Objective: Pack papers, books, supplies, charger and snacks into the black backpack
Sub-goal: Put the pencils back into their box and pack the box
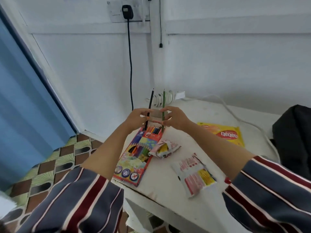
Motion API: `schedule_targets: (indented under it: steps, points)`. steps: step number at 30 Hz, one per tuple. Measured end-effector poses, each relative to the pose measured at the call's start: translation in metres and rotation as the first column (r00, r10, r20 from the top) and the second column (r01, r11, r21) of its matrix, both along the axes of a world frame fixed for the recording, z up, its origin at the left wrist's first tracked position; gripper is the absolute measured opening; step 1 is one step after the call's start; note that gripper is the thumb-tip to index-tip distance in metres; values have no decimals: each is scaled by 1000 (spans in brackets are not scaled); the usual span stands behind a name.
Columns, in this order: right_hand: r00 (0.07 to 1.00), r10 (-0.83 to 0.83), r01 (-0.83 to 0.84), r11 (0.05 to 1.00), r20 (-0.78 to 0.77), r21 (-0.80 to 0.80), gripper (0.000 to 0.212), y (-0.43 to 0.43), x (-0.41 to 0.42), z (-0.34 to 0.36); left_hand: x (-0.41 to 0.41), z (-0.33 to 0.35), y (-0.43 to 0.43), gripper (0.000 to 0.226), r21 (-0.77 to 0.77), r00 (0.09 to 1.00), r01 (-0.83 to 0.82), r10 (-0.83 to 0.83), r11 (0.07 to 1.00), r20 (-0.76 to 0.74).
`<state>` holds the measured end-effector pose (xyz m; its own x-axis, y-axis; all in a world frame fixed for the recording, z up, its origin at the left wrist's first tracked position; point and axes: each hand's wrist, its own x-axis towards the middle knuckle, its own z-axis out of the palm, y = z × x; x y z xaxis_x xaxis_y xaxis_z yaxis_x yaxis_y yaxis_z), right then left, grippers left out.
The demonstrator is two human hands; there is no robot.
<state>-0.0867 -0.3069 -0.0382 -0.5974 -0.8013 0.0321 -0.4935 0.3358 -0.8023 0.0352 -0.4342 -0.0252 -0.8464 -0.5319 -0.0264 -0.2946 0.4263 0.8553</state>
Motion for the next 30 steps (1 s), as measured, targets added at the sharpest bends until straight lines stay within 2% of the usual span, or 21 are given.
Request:
schedule_targets:
  steps: [7,15,20,24,26,28,30]
  points:
    - [985,-168,167,986,-40,-21,44,-45,6,-12,-25,-14,-58,37,55,973,230,-232,972,15]
    - [950,-277,285,958,-145,37,42,-60,20,-23,-40,-29,-78,42,71,914,402,-405,913,28]
    - [959,-251,265,959,-134,101,52,-60,27,-25,-38,-34,-82,44,23,902,431,-431,902,-1]
    - [954,-209,251,949,-215,190,66,-62,31,-26,-36,-37,-84,38,9,899,438,-438,899,1]
    - [940,-160,242,935,-301,259,74,-61,31,-26,-35,-38,-84,37,16,900,436,-436,900,-7]
    - [945,-85,202,912,-317,356,79,-59,34,-24,-34,-38,-84,37,2,895,446,-446,895,-6]
    - [953,-6,147,884,-304,443,72,-55,35,-21,-34,-40,-84,37,-26,892,453,-453,891,-2]
